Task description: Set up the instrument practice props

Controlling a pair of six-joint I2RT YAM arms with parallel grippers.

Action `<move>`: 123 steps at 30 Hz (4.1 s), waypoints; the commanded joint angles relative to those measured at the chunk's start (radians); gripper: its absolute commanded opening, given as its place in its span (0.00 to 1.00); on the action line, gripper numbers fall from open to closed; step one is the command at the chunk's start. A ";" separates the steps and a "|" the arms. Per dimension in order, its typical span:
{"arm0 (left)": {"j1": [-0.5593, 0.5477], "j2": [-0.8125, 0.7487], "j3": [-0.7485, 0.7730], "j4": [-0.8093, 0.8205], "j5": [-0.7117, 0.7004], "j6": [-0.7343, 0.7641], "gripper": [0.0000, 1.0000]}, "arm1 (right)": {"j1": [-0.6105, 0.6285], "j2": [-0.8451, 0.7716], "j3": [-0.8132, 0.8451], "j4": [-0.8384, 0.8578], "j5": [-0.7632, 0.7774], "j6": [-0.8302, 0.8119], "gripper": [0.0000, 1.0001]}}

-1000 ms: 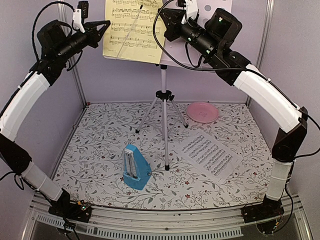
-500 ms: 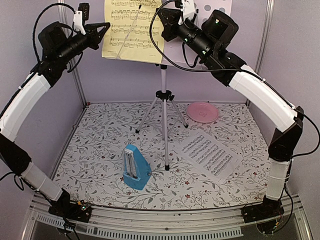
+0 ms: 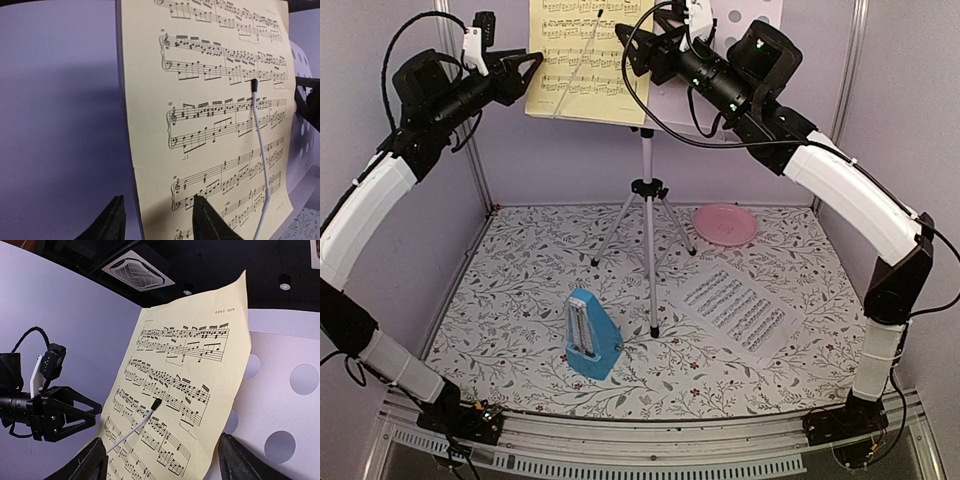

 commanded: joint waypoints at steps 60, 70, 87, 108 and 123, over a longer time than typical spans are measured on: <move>-0.761 0.485 -0.170 -0.358 -0.094 0.214 0.46 | -0.792 -0.857 -1.600 -0.618 -0.425 0.893 0.96; -0.773 0.790 0.104 -0.475 -0.084 0.257 0.44 | -0.879 -0.832 -1.648 -0.685 -0.340 0.914 0.98; -0.731 0.960 0.193 -0.437 -0.153 0.213 0.39 | -0.880 -0.578 -1.656 -0.544 -0.260 0.864 0.99; -0.694 1.043 0.211 -0.426 -0.056 0.195 0.28 | -0.882 -0.445 -1.672 -0.287 -0.782 0.836 0.77; -0.695 1.031 0.209 -0.427 -0.060 0.198 0.28 | -0.881 -0.571 -1.803 -0.027 -0.905 1.119 0.88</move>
